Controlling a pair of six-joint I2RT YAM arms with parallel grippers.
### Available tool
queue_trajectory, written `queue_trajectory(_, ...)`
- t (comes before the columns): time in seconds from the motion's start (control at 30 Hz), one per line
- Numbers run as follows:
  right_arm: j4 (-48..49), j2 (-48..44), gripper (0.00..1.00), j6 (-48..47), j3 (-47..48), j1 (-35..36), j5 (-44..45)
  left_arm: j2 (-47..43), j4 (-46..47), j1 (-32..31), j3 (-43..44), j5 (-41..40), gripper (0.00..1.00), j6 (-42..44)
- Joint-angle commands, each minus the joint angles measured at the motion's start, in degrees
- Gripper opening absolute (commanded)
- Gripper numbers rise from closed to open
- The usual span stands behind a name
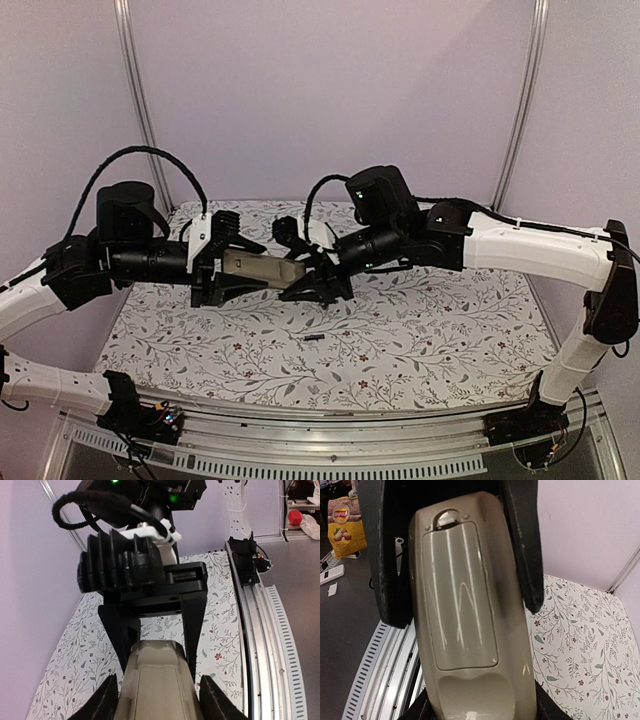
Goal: Load the batteries into the remote control
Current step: Pass from the left arm to the right, then pass from the right arm to the left
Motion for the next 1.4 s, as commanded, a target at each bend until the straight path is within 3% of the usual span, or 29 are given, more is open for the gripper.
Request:
queue_trajectory(0.0,2.79,-0.12,0.40,3.57,0.77,0.18,-1.75,0.33,-0.23,-0.41,-0.26,0.35,0.00,0.40)
queue_trajectory(0.1,3.76,-1.18,0.30,3.62,-0.49,0.18,-1.57,0.58,-0.08,-0.43,-0.04,1.47,0.00,0.29)
queue_trajectory(0.13,4.21,-1.61,0.28,3.74,-0.89,0.18,-1.26,0.52,0.40,-0.40,0.02,1.91,0.07,-0.23)
queue_trajectory(0.17,4.78,-1.89,0.26,3.77,-1.35,0.18,-1.07,0.19,1.26,-0.39,-0.06,2.26,0.33,-0.98)
queue_trajectory(0.23,7.51,-3.38,0.24,3.95,-3.00,0.18,-0.86,-1.44,4.82,-0.46,-1.11,2.65,0.93,-2.76)
queue_trajectory(0.27,9.56,-4.36,0.24,4.23,-4.34,0.18,-0.90,-2.81,7.91,-0.39,-2.36,2.71,0.99,-3.66)
queue_trajectory(0.4,18.73,-9.31,0.24,5.78,-10.81,0.18,-2.36,-9.30,24.30,-0.38,-11.09,5.87,1.00,-6.91)
queue_trajectory(0.5,22.30,-11.78,0.24,7.02,-13.09,0.18,-3.33,-11.01,31.17,-0.45,-14.73,6.51,0.99,-9.01)
queue_trajectory(0.6,22.90,-12.18,0.24,8.02,-13.14,0.18,-3.99,-10.34,37.83,-0.38,-17.05,6.48,0.93,-12.76)
queue_trajectory(0.8,23.78,-11.86,0.24,8.70,-13.12,0.18,-4.43,-6.95,49.97,-0.59,-19.42,5.89,0.92,-17.53)
queue_trajectory(1.03,23.70,-11.82,0.24,8.88,-13.44,0.18,-4.94,-0.75,53.89,-2.76,-16.68,6.79,0.88,-16.03)
queue_trajectory(1.13,23.53,-11.92,0.24,8.88,-13.80,0.18,-5.04,-0.08,56.29,-3.23,-16.77,7.54,0.73,-15.48)
queue_trajectory(1.23,23.39,-12.00,0.24,8.96,-14.07,0.18,-5.18,0.17,56.48,-3.45,-16.53,8.37,0.65,-14.51)
queue_trajectory(1.37,23.13,-11.96,0.24,8.47,-14.13,0.18,-4.88,0.91,56.33,-3.71,-15.96,9.08,0.73,-14.37)
